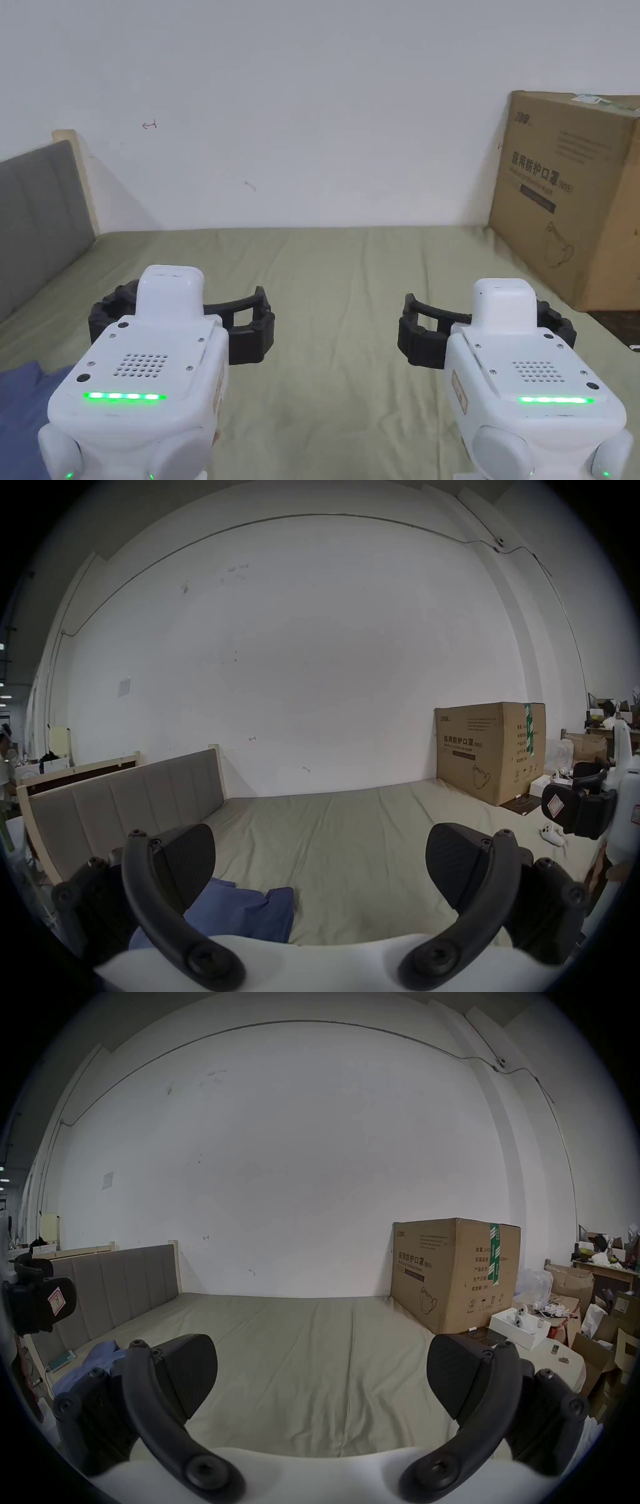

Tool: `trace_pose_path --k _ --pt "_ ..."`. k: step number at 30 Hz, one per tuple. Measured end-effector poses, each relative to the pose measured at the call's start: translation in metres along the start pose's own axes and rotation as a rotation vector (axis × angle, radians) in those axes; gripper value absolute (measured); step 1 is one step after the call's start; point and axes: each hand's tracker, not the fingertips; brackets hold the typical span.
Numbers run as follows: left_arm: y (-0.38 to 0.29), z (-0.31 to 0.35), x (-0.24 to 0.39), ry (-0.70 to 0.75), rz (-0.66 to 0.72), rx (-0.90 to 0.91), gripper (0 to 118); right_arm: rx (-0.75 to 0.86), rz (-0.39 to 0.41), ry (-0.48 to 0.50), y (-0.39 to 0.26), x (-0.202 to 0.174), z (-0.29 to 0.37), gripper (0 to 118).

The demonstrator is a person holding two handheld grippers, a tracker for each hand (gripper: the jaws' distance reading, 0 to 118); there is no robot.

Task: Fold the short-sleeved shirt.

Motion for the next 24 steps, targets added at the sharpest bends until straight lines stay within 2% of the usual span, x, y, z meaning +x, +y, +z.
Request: trace_pose_path --k 7,24 --pt "0.0009 -0.0013 -0.0045 -0.023 0.069 -0.02 118 -0.02 -0.002 0.001 -0.0023 0.0009 -0.0009 118" --pt "-0.0007 0.0021 -0.0036 -0.007 0.054 -0.021 118 -0.013 -0.012 0.008 -0.003 0.0004 0.0017 118"
